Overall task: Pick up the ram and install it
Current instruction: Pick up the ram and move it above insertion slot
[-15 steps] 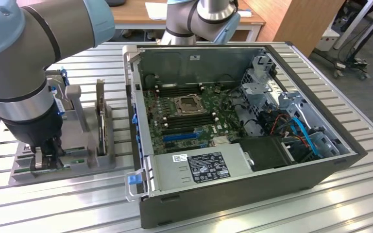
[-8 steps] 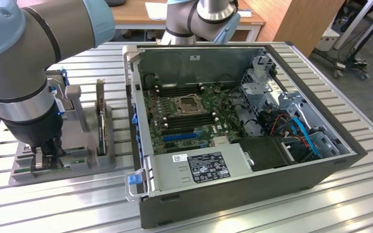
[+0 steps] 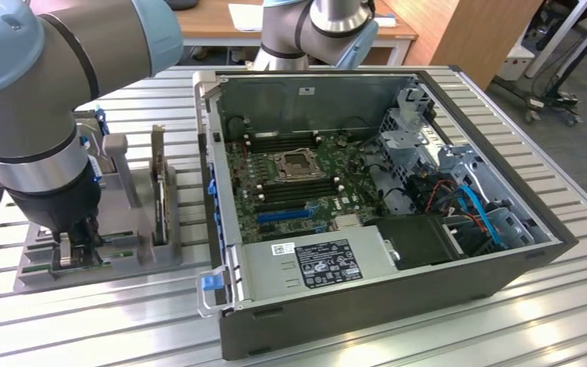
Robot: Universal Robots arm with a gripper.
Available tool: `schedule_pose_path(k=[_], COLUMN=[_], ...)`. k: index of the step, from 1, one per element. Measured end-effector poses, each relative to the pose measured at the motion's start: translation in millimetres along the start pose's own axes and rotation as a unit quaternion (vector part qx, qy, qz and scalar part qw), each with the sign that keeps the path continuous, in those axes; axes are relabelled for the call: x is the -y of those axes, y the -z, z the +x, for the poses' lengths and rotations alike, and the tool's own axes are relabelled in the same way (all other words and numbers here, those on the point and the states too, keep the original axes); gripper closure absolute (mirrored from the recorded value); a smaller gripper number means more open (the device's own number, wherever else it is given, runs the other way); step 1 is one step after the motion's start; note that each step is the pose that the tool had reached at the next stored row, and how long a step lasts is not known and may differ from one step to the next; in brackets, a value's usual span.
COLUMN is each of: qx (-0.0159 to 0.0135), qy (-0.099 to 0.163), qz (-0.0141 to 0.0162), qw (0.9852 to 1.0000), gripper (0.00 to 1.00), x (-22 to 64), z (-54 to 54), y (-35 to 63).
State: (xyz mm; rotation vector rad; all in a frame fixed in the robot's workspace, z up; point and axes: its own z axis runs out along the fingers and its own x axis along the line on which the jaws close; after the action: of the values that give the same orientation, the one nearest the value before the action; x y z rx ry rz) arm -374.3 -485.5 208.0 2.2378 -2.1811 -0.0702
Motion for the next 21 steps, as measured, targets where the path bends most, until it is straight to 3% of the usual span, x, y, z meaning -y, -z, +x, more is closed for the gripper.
schedule_pose_path(k=[10, 21], qx=[-0.0001, -0.0001], qy=[0.003, 0.003], qz=[-0.0001, -0.0001], qw=[1.0, 1.0], gripper=[0.64, 0.64], x=[0.4, 0.4], z=[0.2, 0.3], y=[-8.3, -8.7])
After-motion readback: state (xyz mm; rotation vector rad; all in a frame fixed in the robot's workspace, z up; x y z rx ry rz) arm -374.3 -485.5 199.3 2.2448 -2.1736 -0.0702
